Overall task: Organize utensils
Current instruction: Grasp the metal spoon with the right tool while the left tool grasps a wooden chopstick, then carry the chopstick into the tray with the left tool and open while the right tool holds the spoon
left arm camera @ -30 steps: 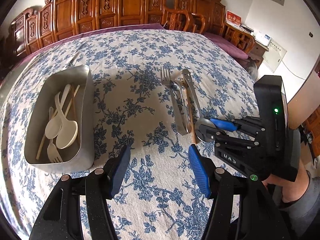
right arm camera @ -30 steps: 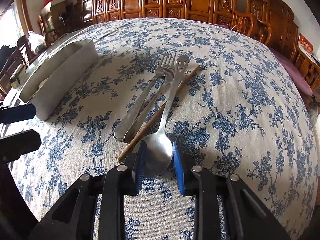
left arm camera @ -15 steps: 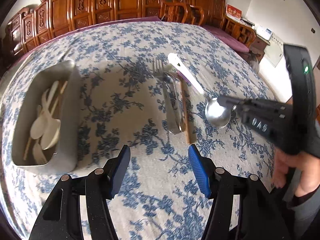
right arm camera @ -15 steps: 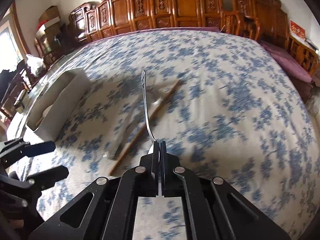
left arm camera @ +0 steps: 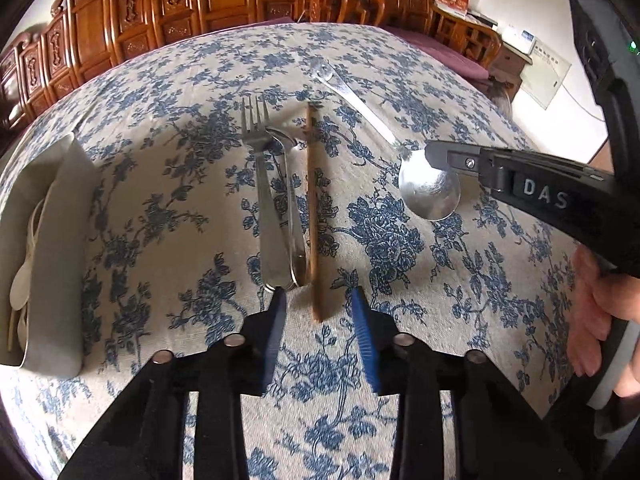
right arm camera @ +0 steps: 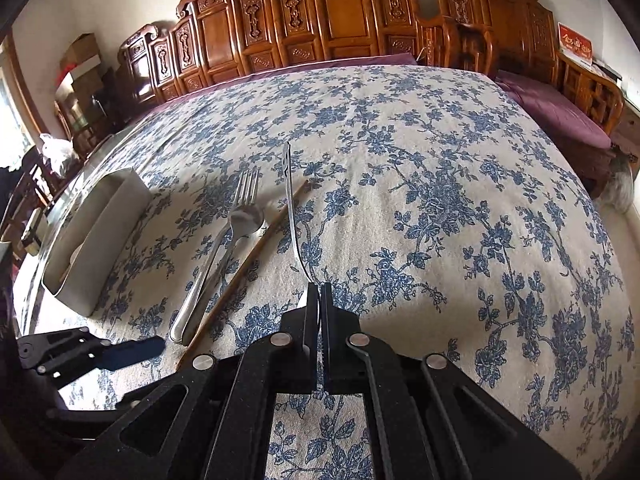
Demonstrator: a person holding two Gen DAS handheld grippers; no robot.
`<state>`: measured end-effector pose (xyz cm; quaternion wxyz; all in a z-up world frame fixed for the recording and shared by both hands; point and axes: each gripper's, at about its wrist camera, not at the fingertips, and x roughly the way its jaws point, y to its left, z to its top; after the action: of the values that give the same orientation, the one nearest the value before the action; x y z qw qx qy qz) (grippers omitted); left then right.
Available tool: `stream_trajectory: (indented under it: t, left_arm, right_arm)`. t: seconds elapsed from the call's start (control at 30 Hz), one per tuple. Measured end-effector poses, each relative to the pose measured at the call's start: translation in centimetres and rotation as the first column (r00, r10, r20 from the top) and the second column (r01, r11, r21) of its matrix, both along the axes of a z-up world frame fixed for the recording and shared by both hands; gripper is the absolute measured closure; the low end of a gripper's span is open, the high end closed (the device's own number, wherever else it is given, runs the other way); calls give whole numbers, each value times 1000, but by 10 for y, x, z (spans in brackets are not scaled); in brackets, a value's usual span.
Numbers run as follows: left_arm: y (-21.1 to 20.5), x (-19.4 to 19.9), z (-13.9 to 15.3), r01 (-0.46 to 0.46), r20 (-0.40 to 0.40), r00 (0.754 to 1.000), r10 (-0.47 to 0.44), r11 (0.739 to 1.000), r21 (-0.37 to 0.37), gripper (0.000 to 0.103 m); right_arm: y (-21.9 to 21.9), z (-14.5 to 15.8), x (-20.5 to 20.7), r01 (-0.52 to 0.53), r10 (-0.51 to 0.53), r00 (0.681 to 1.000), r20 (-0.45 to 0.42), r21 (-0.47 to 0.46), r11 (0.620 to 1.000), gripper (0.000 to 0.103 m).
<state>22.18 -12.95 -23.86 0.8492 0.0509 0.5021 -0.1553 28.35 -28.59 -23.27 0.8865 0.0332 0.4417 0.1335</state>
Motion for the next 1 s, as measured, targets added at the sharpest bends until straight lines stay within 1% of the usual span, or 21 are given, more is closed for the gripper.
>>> stream_trajectory:
  t: [0.1,0.13,0.27,0.37,0.6,1.0]
  left_arm:
    - [-3,3,-2,-7,7,1000,7,1000,9,83]
    - [-4,4,-2,-7,10,1000,7,1000,15,83]
    - [-10,4,-3,-8,29,1000,6,998,59,89]
    - [-10,3,-3,-5,33,999,3,998,64,99]
    - [-5,-8,0,-9,38,999,6,998,58,99]
    - [14,-22,32,-29,94,995,28,1000,5,100]
  right_arm:
    - [0,1,1,1,-1,1000,1,2,1000,101]
    - [-1,1,1,2,-2,1000,2,4,1000,101]
    - [-2,2,1,6,-6,1000,6,0,1000,101]
    - [-2,2,1,4,-4,1000,6,0,1000,101]
    - [0,2,2,-1,1,1000,9,-2,1000,101]
    - [7,5,-1,-13,13,1000,22,-9,1000,101]
